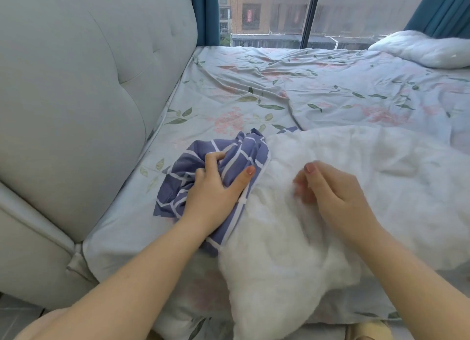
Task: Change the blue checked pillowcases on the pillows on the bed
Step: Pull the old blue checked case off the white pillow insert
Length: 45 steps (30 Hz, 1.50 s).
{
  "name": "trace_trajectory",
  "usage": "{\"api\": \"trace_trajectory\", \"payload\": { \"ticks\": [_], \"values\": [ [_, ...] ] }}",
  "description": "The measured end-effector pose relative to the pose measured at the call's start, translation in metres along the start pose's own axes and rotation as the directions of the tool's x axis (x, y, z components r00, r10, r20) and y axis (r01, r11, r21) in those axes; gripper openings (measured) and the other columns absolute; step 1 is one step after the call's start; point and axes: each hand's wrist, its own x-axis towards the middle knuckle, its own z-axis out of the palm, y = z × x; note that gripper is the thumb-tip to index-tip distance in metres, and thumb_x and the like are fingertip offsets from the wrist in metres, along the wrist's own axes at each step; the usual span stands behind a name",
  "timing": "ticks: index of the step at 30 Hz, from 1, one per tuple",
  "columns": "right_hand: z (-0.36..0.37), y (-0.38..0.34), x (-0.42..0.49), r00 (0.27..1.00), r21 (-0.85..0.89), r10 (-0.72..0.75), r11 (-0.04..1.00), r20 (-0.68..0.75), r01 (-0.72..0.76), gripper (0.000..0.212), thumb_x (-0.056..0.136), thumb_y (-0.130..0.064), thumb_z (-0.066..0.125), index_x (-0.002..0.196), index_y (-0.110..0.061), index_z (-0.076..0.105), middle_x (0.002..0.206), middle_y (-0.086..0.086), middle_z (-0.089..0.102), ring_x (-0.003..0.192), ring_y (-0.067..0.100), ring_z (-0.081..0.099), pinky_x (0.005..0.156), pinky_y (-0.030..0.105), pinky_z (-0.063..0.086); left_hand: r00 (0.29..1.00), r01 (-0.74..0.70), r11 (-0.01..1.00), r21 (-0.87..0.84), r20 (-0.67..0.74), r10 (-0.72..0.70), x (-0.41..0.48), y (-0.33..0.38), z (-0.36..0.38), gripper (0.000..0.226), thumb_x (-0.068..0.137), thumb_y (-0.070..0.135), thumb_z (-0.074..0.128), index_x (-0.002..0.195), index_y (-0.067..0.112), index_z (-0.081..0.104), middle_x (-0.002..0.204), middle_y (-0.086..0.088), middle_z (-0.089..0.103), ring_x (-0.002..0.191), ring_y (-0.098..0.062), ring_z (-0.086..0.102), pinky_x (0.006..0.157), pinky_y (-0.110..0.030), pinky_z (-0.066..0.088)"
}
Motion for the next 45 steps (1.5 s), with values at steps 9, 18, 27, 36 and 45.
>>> {"api": "trace_trajectory", "payload": {
  "ticks": [9,18,27,36,45],
  "values": [
    [0.034,0.003,0.009,0.959,-0.311,-0.199,0.915,0.200,0.255,0.053,0.099,-0.054,0.012,0.126,-0.043,0.056,0.121,-0.022,0.052,0.114,0.009,0.051,0.096,0.042,0.037,0.990,-0.137,0.988,-0.068,0.021,0.139,-0.054,0.008,0.021,0.075,0.069,0.094,0.007,0.104,0.038,0.042,0.116,0.004,0.056,0.109,-0.018,0.054,0.094,-0.043,0.044],
    [0.049,0.009,0.002,0.953,-0.311,-0.190,0.914,0.236,0.259,0.059,0.100,-0.051,0.007,0.121,-0.032,0.059,0.111,-0.016,0.053,0.108,0.012,0.054,0.091,0.043,0.040,0.970,-0.047,0.995,-0.092,-0.241,0.024,0.017,-0.007,-0.027,0.036,0.092,0.053,0.053,0.121,0.033,0.055,0.116,0.001,0.053,0.108,-0.016,0.054,0.097,-0.034,0.044],
    [0.045,0.017,0.000,0.969,-0.192,-0.207,0.954,0.131,0.230,0.056,0.101,-0.050,0.016,0.136,-0.025,0.051,0.117,-0.016,0.051,0.114,0.011,0.053,0.096,0.045,0.042,0.934,-0.184,0.982,0.039,-0.306,0.187,0.017,-0.009,-0.019,0.044,0.091,0.037,0.066,0.066,0.005,0.049,0.055,-0.001,0.045,0.055,-0.016,0.039,0.056,-0.035,0.034],
    [0.046,0.024,0.001,0.974,-0.176,-0.216,0.959,0.062,0.224,0.054,0.103,-0.044,0.019,0.113,-0.018,0.065,0.113,-0.009,0.055,0.107,0.011,0.056,0.090,0.047,0.045,0.853,-0.051,0.985,-0.168,-0.520,-0.044,0.022,-0.040,-0.076,0.049,0.091,0.039,0.062,0.064,0.001,0.045,0.056,-0.005,0.036,0.061,-0.021,0.030,0.057,-0.035,0.027],
    [0.049,0.024,-0.001,0.974,-0.203,-0.224,0.952,0.043,0.229,0.059,0.103,-0.046,0.016,0.109,-0.017,0.067,0.108,-0.009,0.055,0.106,0.010,0.055,0.090,0.043,0.044,0.776,-0.205,0.883,0.422,-0.480,0.409,0.004,-0.011,-0.059,0.037,0.092,0.027,0.064,0.126,0.014,0.058,0.121,-0.013,0.053,0.114,-0.033,0.045,0.097,-0.039,0.033]
  ]
}}
